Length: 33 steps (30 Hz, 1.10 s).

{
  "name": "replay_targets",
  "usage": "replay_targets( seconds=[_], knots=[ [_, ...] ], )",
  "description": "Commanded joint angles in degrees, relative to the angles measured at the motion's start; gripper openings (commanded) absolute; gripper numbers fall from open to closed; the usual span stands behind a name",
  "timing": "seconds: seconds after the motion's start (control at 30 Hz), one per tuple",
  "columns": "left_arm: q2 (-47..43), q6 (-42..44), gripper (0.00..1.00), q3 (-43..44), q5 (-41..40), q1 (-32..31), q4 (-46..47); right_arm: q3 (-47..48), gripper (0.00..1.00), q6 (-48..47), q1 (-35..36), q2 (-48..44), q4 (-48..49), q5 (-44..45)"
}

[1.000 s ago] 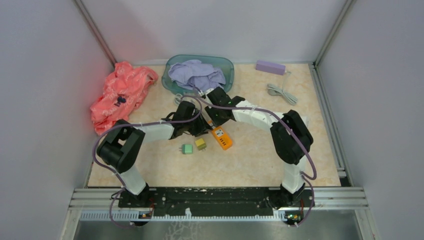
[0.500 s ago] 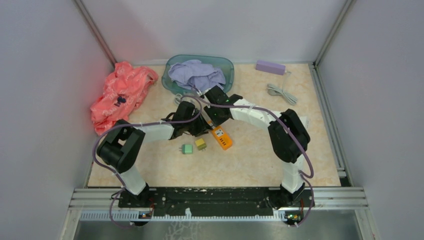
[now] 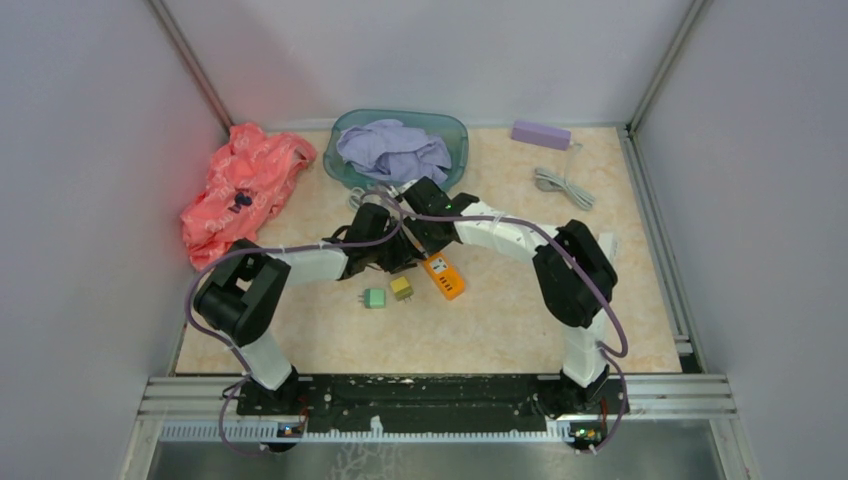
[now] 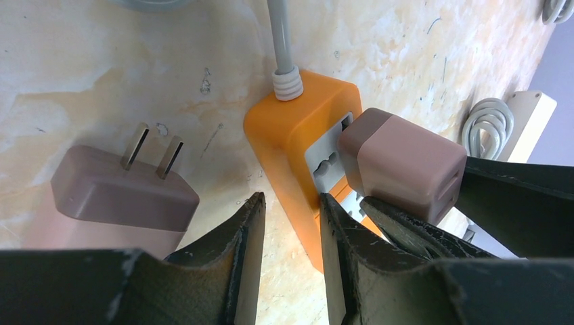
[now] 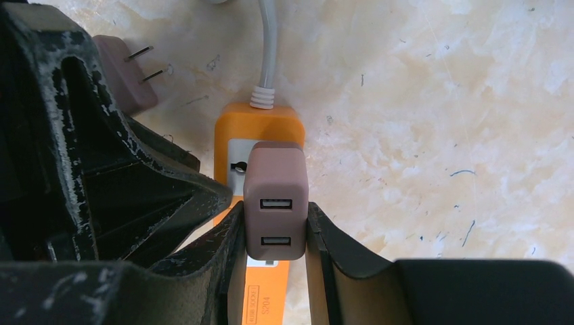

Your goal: Insert the plug

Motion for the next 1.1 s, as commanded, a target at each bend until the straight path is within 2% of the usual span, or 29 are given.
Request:
replay_targets(
  seconds=[0.0, 0.2, 0.5, 1.07],
  knots=[
    [0.1, 0.3, 0.41, -1.4, -0.7, -0.2, -0.8, -3.3, 0.00, -1.2, 0.9, 7.8, -5.1, 0.6],
    [0.2, 0.0, 0.40, -1.5, -0.5, -0.2, -0.4, -1.7, 0.00, -0.3, 3.4, 8.2, -4.9, -3.0],
    [-0.6, 0.2, 0.40, -2.4, -1.3, -0.2, -0.3, -4.3, 0.00, 2.7, -4.7, 7.5, -4.3, -10.3],
    [-1.9, -0.3, 0.42, -3.4, -0.7, -0.2, 0.6, -1.8, 0.00, 1.1, 1.2, 12.9, -6.5, -6.0]
  ],
)
